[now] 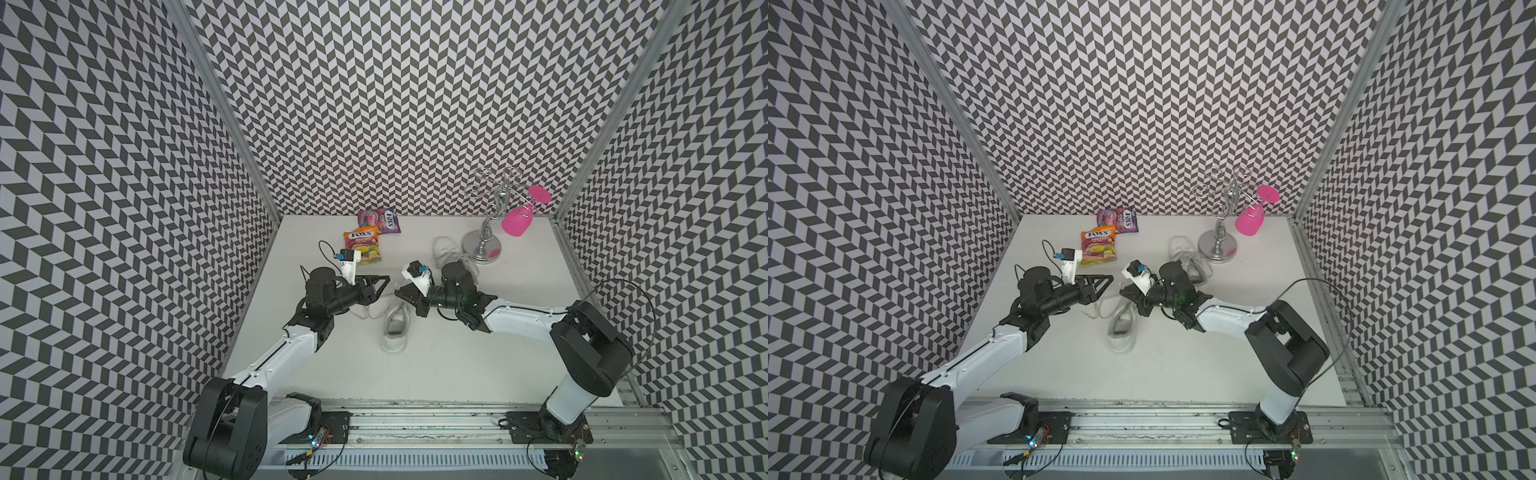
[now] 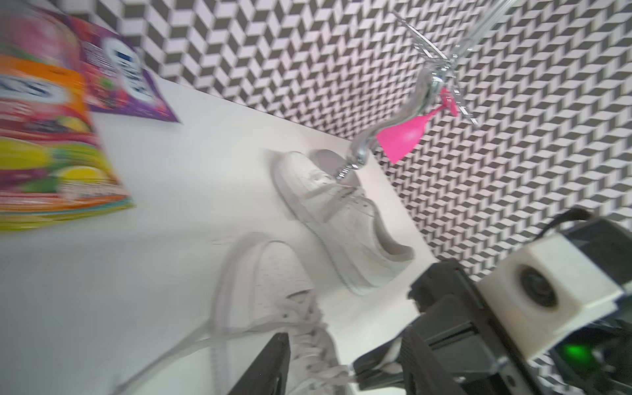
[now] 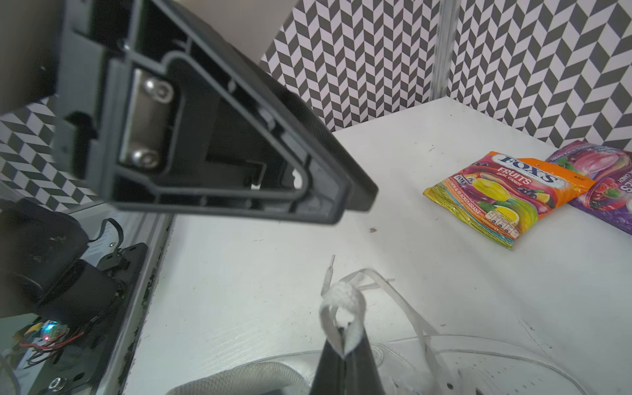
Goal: Tie the shoes
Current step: Wrap the shoelace around the shoelace.
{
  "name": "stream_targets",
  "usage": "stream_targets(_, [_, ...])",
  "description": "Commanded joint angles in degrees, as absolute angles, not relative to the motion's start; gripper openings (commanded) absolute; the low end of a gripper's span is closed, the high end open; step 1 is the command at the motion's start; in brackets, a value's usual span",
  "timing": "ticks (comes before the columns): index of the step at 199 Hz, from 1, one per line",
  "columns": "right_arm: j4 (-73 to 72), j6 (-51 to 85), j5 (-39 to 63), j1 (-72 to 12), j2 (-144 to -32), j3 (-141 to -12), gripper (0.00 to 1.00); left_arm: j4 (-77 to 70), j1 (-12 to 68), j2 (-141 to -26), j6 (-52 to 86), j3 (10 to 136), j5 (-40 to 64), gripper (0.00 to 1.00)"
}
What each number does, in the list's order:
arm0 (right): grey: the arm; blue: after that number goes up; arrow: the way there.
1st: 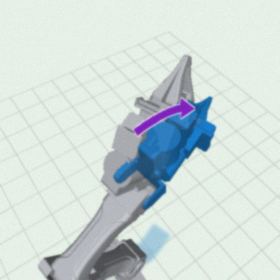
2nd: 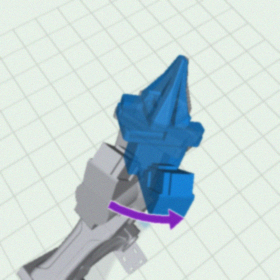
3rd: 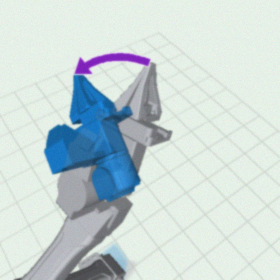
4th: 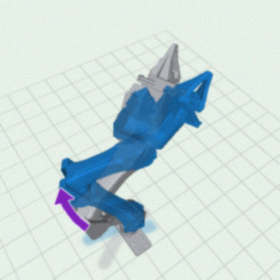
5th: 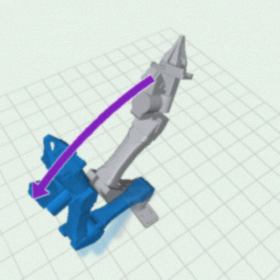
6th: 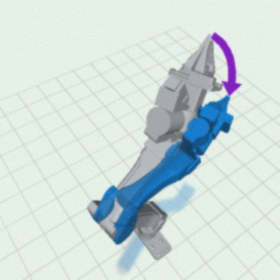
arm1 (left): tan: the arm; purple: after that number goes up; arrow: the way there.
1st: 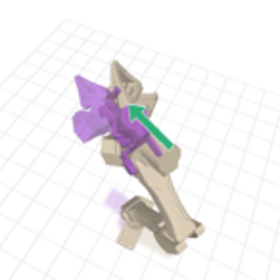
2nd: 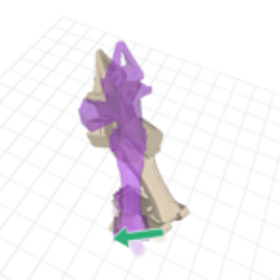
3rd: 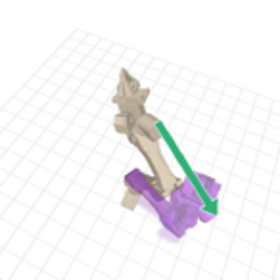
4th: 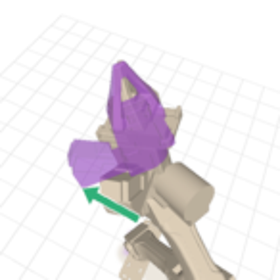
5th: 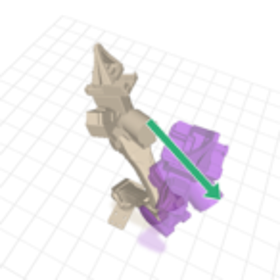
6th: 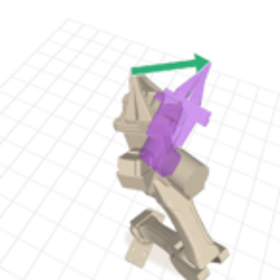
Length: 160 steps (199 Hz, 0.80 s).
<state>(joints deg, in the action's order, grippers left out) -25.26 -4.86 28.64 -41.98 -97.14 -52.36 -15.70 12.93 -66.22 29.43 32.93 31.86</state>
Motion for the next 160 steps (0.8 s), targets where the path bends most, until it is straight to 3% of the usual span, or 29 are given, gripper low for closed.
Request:
stream_targets(1, [-25.5, -4.1, 25.8, -42.3, -94.9, -52.2, 0.00, -6.1, 10.6, -64.5, 29.5, 32.3, 19.3, 0.60])
stream_targets(89, [-24.1, -4.2, 24.2, -42.3, -94.0, -52.4, 0.00, -1.6, 16.4, -80.6, 29.9, 32.6, 9.8, 0.54])
stream_targets(160, [-25.2, -4.0, 24.3, -42.3, -93.6, -51.8, 0.00, -0.8, 17.2, -83.5, 30.1, 33.0, 5.8, 0.42])
